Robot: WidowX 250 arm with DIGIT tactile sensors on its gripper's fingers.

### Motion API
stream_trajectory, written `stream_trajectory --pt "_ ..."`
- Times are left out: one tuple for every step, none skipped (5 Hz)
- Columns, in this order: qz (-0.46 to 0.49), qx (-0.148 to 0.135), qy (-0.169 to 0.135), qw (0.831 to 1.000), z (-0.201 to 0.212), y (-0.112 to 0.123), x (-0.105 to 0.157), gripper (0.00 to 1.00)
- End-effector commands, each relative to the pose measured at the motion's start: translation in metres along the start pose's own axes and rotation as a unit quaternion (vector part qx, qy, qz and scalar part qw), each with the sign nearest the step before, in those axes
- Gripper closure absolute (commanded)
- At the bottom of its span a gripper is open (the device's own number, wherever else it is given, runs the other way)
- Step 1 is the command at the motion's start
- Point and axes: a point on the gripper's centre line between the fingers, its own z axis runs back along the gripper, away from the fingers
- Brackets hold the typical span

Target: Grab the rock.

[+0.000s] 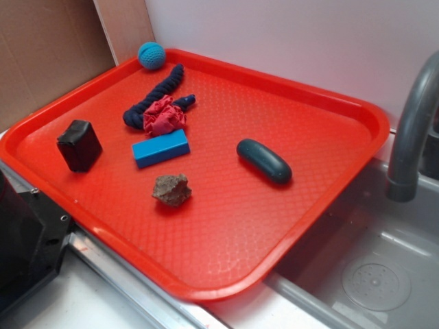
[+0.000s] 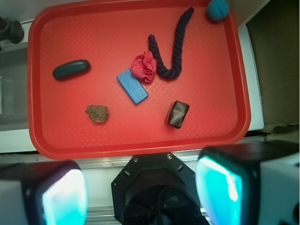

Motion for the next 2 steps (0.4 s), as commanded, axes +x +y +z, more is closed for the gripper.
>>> stream_trajectory --pt "0.000 0.000 0.000 1.000 0.000 0.000 0.000 0.00" --pt "-0.129 0.038 0.026 0.991 -0.054 -0.046 0.018 0.00"
